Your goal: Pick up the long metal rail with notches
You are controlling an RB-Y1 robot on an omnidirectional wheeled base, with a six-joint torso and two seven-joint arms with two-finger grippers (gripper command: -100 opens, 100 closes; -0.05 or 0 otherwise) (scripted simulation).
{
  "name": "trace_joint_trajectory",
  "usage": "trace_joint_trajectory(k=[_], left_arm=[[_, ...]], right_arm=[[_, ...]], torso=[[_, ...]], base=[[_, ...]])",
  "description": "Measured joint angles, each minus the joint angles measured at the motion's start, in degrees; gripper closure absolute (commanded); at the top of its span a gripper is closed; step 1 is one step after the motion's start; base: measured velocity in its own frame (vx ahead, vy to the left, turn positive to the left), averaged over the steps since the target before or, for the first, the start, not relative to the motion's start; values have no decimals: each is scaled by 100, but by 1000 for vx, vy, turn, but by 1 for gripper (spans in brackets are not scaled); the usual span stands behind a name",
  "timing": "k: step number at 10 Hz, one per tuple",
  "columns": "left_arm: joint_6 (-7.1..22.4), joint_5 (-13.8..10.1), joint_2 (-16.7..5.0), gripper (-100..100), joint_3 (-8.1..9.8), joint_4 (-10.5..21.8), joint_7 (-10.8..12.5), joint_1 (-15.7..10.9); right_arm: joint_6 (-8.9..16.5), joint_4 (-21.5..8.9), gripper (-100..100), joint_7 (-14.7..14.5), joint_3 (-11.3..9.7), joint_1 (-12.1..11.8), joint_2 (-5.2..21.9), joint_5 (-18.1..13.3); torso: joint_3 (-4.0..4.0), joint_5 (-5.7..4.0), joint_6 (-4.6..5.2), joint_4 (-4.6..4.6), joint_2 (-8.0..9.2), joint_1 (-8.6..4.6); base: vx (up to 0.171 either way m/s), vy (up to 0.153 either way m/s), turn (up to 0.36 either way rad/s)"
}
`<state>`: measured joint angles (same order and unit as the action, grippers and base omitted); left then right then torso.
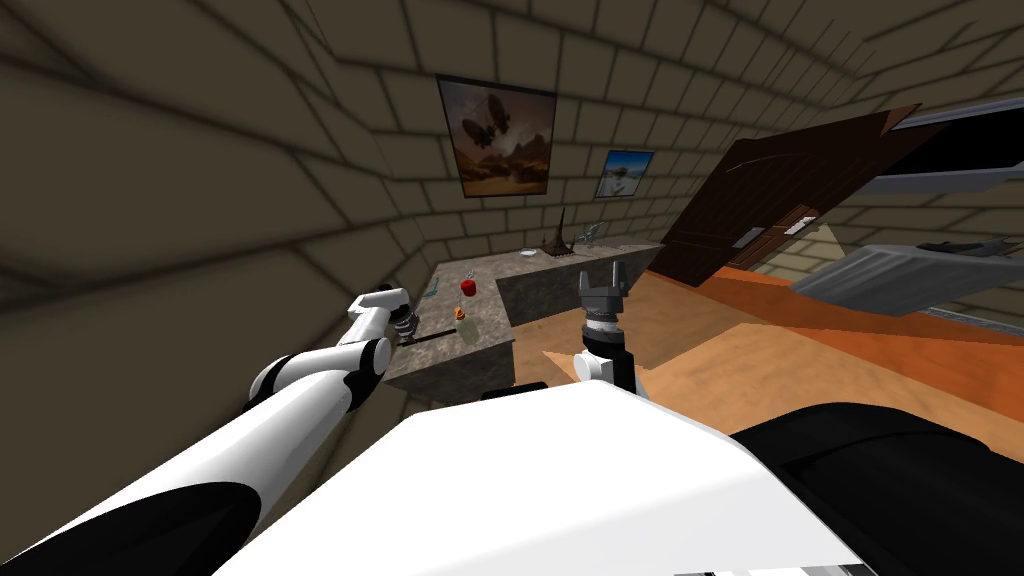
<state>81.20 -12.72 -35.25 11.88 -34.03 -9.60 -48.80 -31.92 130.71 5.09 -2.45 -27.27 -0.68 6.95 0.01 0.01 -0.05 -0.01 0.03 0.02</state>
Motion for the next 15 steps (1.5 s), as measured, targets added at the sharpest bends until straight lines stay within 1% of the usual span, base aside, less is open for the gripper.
trace_joint_trajectory(k=[1, 2, 5, 6, 7, 8, 9, 10, 11, 15], left_arm=[[80, -1, 0, -100, 16, 99, -27, -20], [113, 22, 6, -100, 12, 404, -63, -165], [334, 46, 18, -100, 38, 732, -141, -290], [344, 47, 20, 0, 39, 742, -144, -294], [343, 47, 20, -100, 38, 741, -144, -293], [310, 43, 64, -100, 41, 684, -127, -204], [178, 55, 87, -100, 27, 866, -126, -249], [140, 48, 142, -100, 34, 729, -102, -111], [144, 46, 149, 100, 35, 703, -93, -92], [143, 47, 143, 100, 35, 699, -94, -105]], right_arm=[[0, 0, 0, 0, 0, 0, 0, 0], [0, 0, 0, 0, 0, 0, 0, 0], [0, 0, 0, 0, 0, 0, 0, 0], [0, 0, 0, 0, 0, 0, 0, 0], [0, 0, 0, 0, 0, 0, 0, 0], [0, 0, 0, 0, 0, 0, 0, 0], [0, 0, 0, 0, 0, 0, 0, 0], [0, 0, 0, 0, 0, 0, 0, 0], [0, 0, 0, 0, 0, 0, 0, 0], [0, 0, 0, 0, 0, 0, 0, 0]], torso=[[0, 0, 0, 0, 1, 0], [0, -1, 1, 0, 0, -1], [0, 0, 0, 0, 0, -2], [0, -1, 0, 0, 0, -2], [0, -1, 0, 0, 0, -2], [0, 1, 0, 0, 0, -1], [0, 0, 0, 0, 0, -1], [0, 1, -1, 0, 0, -1], [0, -1, 0, 1, 0, -2], [-5, 9, -3, -8, -2, 7]], base=[[-3, 4, -11], [-3, 4, -13], [0, 0, 0], [0, 0, 0], [0, 0, 0], [0, 0, 0], [0, 0, 0], [0, 0, 0], [0, 0, 0], [0, 0, 0]])
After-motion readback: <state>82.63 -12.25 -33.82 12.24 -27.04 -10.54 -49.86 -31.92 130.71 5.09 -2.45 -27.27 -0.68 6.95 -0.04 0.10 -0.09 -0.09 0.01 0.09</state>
